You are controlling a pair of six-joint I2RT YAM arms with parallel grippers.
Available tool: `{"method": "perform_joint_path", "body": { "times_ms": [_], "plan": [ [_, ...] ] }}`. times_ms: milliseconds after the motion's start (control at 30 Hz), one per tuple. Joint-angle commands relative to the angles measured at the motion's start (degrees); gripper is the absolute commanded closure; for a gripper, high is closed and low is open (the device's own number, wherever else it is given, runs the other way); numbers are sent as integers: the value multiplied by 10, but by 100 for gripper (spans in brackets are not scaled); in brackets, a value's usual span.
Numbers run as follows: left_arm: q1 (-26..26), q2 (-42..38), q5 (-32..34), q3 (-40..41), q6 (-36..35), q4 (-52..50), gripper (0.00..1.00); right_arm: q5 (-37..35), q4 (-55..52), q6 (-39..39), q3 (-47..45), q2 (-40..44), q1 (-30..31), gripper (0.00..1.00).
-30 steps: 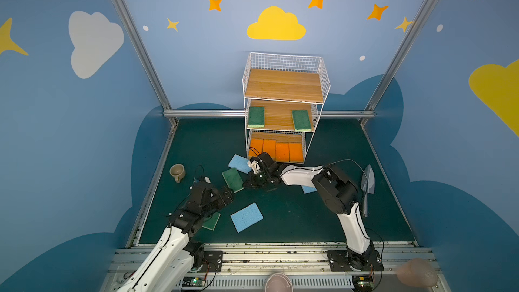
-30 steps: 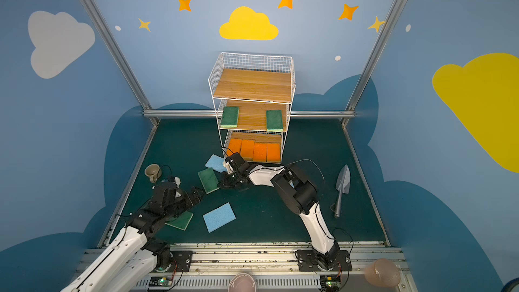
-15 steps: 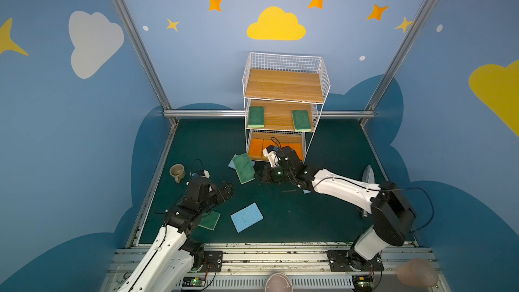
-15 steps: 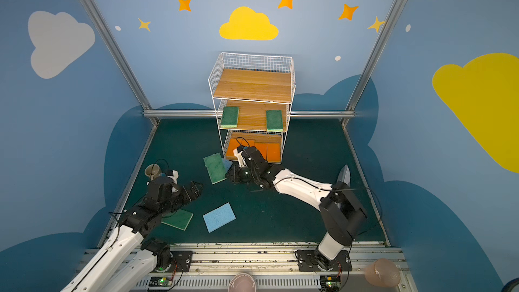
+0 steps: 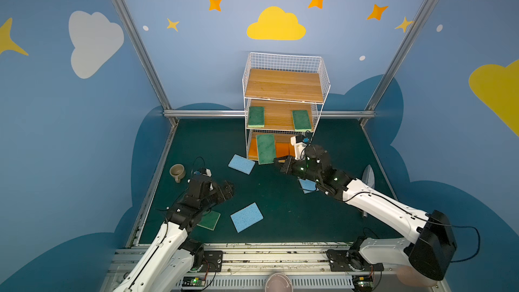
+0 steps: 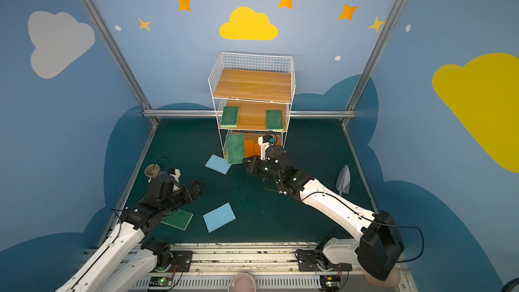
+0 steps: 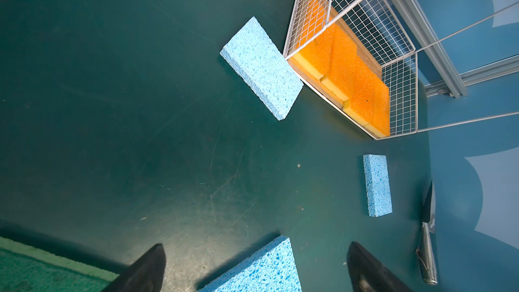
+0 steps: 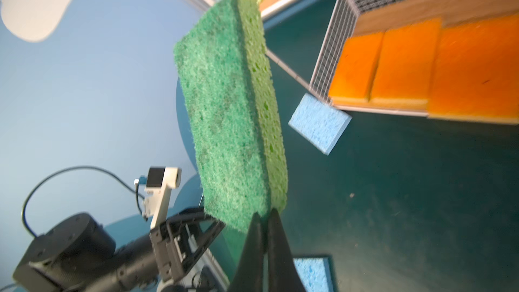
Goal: Arrange cleaning sponges on a shelf
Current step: Pick up the cleaning sponge at the center of the table, then place the cleaning sponge at the shelf.
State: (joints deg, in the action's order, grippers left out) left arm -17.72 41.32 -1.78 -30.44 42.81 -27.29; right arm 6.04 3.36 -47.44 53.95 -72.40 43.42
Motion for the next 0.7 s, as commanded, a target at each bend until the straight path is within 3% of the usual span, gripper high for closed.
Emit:
{"method": "perform_joint_path", "body": {
  "times_ms": [0,667],
  "plan": [
    [1,2,-9,-12,-12,7,0,-24,29,15,3,10,-22,100],
    [2,15,-16,-8,-16,21,0,78,79,-11,96,-82,-99,100]
  ]
}}
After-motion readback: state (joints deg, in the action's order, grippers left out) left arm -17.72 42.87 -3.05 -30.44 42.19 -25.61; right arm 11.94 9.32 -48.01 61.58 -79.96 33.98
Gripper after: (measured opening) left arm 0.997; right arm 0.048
